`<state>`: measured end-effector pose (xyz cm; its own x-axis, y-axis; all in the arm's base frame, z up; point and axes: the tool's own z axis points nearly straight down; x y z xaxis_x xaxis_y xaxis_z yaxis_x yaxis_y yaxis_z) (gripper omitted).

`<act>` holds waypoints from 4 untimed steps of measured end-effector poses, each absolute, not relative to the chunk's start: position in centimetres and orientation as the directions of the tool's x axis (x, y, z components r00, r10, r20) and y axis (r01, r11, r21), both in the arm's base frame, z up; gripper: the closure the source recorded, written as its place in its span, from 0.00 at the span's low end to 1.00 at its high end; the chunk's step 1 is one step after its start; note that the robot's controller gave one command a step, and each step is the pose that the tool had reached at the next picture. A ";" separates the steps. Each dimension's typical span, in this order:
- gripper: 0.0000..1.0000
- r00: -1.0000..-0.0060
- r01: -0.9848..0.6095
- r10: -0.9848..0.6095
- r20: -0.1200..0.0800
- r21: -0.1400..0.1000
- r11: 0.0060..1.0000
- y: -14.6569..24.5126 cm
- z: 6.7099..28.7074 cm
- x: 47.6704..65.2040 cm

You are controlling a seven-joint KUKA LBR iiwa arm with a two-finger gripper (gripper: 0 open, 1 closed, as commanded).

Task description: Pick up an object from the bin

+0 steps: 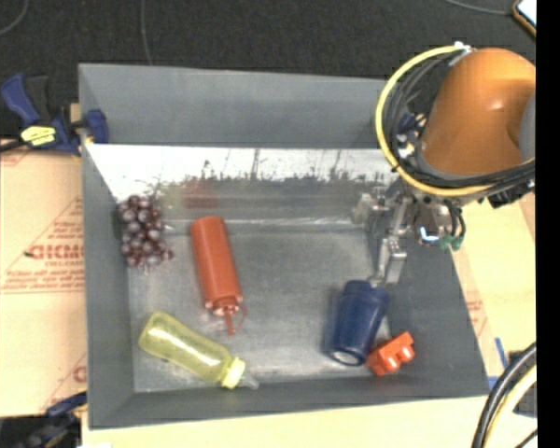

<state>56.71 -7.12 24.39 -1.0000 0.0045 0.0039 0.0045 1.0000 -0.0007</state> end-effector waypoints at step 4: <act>0.00 -0.889 -0.458 -0.458 -0.008 -0.007 0.889 -9.8 12.1 53.7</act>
Offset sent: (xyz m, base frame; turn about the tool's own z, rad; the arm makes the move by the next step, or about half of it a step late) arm -0.0439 -0.0566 -0.1739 -0.5256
